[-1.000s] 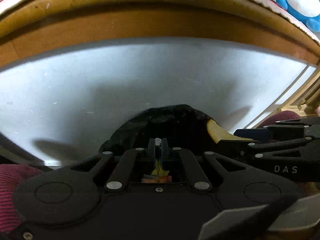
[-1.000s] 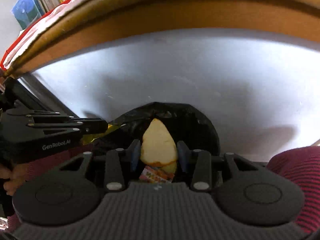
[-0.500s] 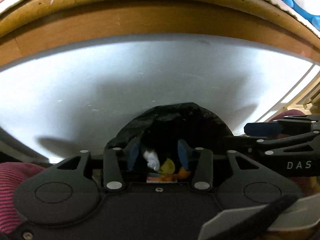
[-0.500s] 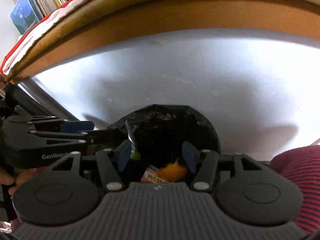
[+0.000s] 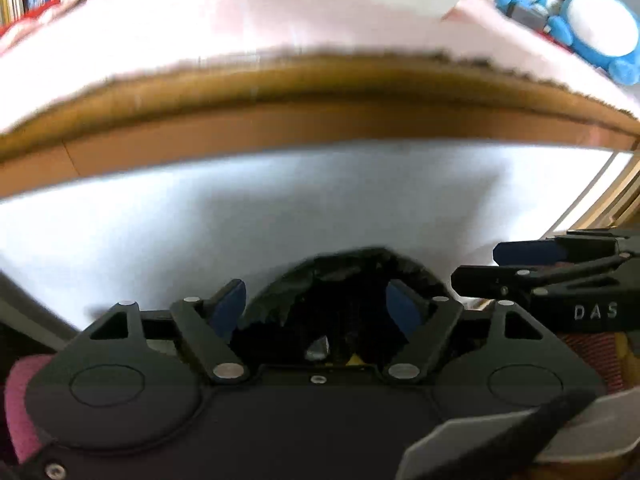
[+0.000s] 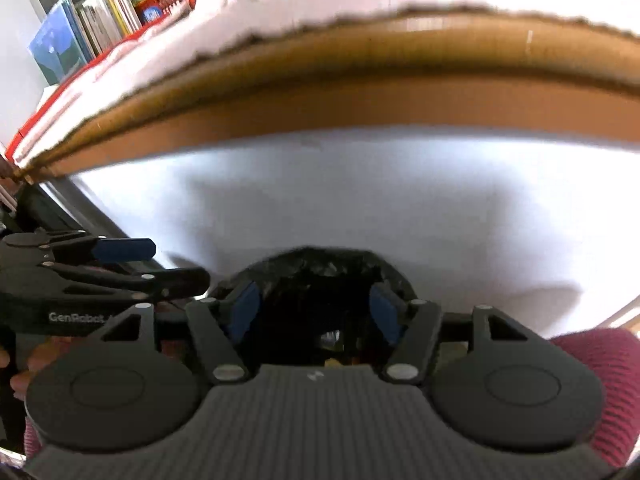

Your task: Collect trash

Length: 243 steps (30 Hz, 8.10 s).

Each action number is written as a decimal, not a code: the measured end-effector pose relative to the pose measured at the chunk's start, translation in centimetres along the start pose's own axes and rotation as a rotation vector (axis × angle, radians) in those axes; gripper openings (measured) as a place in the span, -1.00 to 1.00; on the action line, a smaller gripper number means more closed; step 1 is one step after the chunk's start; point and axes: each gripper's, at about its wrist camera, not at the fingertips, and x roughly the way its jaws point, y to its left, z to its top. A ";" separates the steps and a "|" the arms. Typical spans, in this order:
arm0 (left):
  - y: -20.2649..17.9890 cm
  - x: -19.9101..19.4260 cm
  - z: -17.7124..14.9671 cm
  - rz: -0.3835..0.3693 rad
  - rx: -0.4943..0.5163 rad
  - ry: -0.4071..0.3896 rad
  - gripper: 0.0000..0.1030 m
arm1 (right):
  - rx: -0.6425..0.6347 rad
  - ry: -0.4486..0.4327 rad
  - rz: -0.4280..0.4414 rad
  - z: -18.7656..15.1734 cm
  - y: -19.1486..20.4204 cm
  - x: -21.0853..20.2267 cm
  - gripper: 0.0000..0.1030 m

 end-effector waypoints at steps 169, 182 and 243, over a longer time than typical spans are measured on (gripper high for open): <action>1.6 8.2 -4.7 0.021 -0.117 0.173 -0.35 | 0.009 0.230 0.128 -4.0 1.5 4.2 -0.28; 1.1 9.2 -4.8 0.013 -0.119 0.194 -0.33 | -0.016 0.241 0.133 -4.1 1.5 4.6 -0.22; 0.2 -6.0 2.9 -0.050 -0.039 -0.199 0.49 | -0.174 -0.135 0.092 3.1 3.7 -5.5 0.72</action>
